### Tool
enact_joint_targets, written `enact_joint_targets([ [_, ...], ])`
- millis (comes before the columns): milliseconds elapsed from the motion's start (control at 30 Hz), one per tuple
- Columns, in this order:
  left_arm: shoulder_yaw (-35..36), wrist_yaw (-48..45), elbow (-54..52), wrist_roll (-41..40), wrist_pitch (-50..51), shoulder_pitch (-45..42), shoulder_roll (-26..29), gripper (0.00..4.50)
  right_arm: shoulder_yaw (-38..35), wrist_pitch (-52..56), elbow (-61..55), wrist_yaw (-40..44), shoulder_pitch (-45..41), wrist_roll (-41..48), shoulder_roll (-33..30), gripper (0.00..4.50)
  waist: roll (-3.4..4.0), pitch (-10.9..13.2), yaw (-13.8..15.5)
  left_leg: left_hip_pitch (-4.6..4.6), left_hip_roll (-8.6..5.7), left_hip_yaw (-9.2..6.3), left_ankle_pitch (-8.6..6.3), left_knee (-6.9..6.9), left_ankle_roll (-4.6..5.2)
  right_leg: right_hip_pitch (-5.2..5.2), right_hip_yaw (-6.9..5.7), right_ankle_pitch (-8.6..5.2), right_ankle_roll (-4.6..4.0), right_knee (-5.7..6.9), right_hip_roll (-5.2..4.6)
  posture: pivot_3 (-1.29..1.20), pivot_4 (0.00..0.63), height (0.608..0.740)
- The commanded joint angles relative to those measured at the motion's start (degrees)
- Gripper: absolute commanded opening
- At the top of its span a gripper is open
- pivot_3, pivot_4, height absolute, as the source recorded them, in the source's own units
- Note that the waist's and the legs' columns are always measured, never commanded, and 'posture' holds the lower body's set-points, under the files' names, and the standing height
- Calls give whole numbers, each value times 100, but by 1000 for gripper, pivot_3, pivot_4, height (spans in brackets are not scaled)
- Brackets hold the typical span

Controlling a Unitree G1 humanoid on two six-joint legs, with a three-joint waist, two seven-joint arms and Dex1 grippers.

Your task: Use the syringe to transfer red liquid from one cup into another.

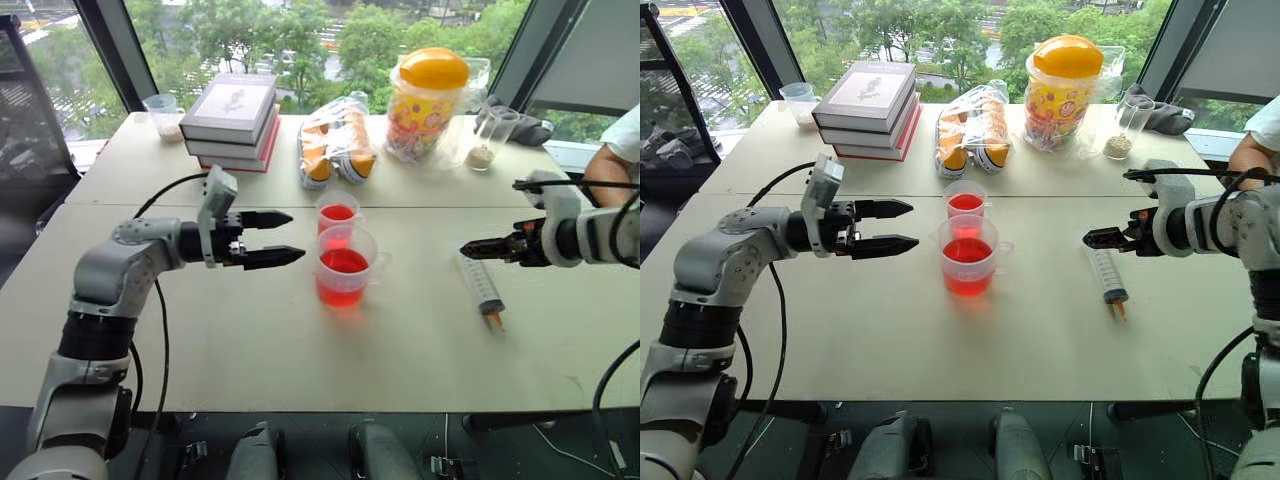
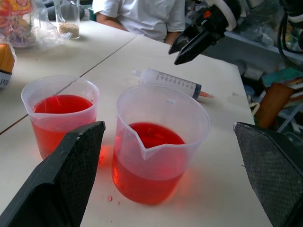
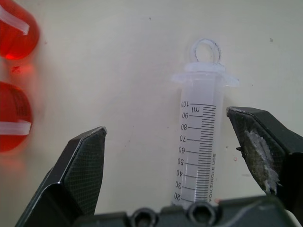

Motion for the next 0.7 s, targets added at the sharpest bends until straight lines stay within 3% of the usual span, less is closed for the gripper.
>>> enact_joint_targets([
  [33,17,13,-90,31,-176,-26,-39,4500,663,-416,1035,212,-540,-811,204,4447,0,0,3,-4,0,1,-1,0,1,-2,0,0,1,0,0,0,150,740],
  [233,66,134,-283,39,-257,195,-80,4500,1525,-1229,2662,651,-1155,-1957,783,4447,2,1,9,-14,-2,6,-2,3,3,-9,0,3,6,-1,0,0,150,740],
  [433,110,279,-501,-15,-218,373,-95,4500,1922,-1671,3409,1303,-1409,-2622,1129,4447,3,1,1,-15,-1,5,-2,4,3,-9,-2,9,16,0,0,0,150,740],
  [533,116,322,-535,-22,-223,406,-94,4500,1980,-1756,3552,1559,-1486,-2863,1243,3576,3,1,-9,-15,-1,5,-2,8,3,-8,-2,9,16,1,1,0,150,740],
  [667,85,350,-517,-9,-245,374,-129,4500,1919,-1722,3575,1790,-1500,-3076,1293,1629,4,1,-8,-14,-1,4,-1,8,2,-8,-2,9,17,4,2,0,150,740],
  [700,73,348,-499,-3,-254,355,-137,4500,1889,-1696,3545,1826,-1497,-3113,1286,1380,4,1,-6,-13,-1,4,-1,8,2,-8,-3,9,17,4,2,0,150,740],
])
